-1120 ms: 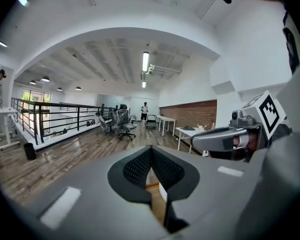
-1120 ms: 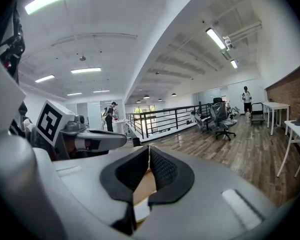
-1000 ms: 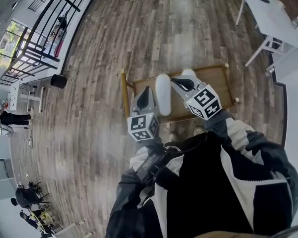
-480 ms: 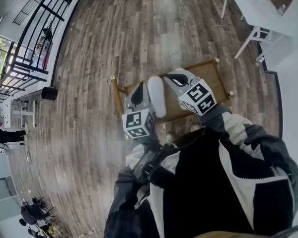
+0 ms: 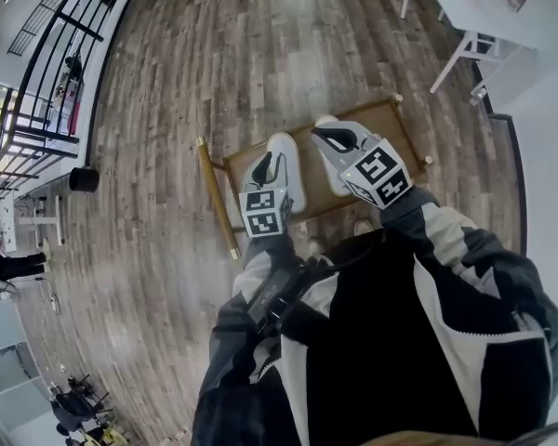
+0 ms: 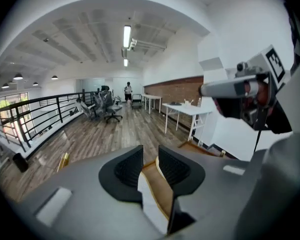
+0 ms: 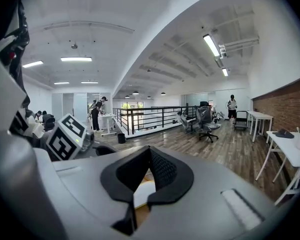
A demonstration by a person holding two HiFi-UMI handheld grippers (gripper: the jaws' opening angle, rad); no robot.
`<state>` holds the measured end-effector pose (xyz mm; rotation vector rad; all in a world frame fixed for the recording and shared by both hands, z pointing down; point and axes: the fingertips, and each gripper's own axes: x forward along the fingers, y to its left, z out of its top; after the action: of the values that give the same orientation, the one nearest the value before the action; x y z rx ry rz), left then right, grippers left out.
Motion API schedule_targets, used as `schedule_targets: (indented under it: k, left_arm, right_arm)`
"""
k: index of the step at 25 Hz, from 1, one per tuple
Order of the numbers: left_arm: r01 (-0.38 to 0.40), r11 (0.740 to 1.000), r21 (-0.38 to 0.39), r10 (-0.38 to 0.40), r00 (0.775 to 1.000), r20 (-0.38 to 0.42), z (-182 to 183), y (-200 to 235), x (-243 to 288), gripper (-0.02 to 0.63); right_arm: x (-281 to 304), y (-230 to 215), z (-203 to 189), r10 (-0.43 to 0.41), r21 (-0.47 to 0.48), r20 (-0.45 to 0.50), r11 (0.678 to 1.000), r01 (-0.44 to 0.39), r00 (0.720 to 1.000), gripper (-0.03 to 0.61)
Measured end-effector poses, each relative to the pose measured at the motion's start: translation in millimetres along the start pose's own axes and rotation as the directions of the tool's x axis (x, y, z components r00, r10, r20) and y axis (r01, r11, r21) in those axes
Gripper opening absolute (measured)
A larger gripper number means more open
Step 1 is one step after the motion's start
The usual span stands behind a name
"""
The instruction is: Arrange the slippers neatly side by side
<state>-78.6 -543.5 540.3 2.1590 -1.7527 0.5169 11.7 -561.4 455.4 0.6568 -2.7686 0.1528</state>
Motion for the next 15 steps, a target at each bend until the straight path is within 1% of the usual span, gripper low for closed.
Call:
schedule_targets:
  k: [2,4,6,7,9,11,13,15]
  left_arm:
    - [0.01,1.0,-0.01,-0.011,0.996,-0.092,-30,2,17,0.118]
    - [0.001,1.0,-0.022,-0.005,0.986,-0.17,-57,7,34,0.139]
    - [-0.018,1.0,-0.008,0.016,0.972,-0.236,-82,12,50,0.187]
    - [-0.02,1.0,-0.006,0.018,0.963,-0.269,-94,13,57,0.21]
    - [-0.021,1.0,-0.018,0.014,0.944,-0.33,-116,15,68,0.231]
    - [-0.034,0.999,-0.014,0.026,0.924,-0.382,-136,20,79,0.265]
    - [-0.048,0.999,0.011,0.048,0.903,-0.428,-153,27,88,0.279]
    - [-0.05,0.999,0.01,0.049,0.883,-0.466,-165,28,94,0.279]
  right_arm:
    - [-4,-2,-6,-0.016,-0.003,-0.011,1.0,0.016,1.0,0.003]
    - [-9,-8,-12,-0.035,0.0,-0.022,0.999,0.035,0.999,0.003]
    - [-17,-17,-17,-0.062,0.008,-0.032,0.998,0.063,0.998,0.003]
    - [-22,-21,-20,-0.079,0.012,-0.037,0.997,0.079,0.996,0.003]
    - [-31,-29,-25,-0.112,0.018,-0.047,0.993,0.112,0.993,0.003]
    - [-39,-36,-30,-0.14,0.024,-0.057,0.99,0.142,0.988,0.003]
    - [-47,-43,-36,-0.164,0.026,-0.068,0.986,0.166,0.984,0.003]
    - [-55,-48,-41,-0.185,0.028,-0.08,0.982,0.188,0.98,0.003]
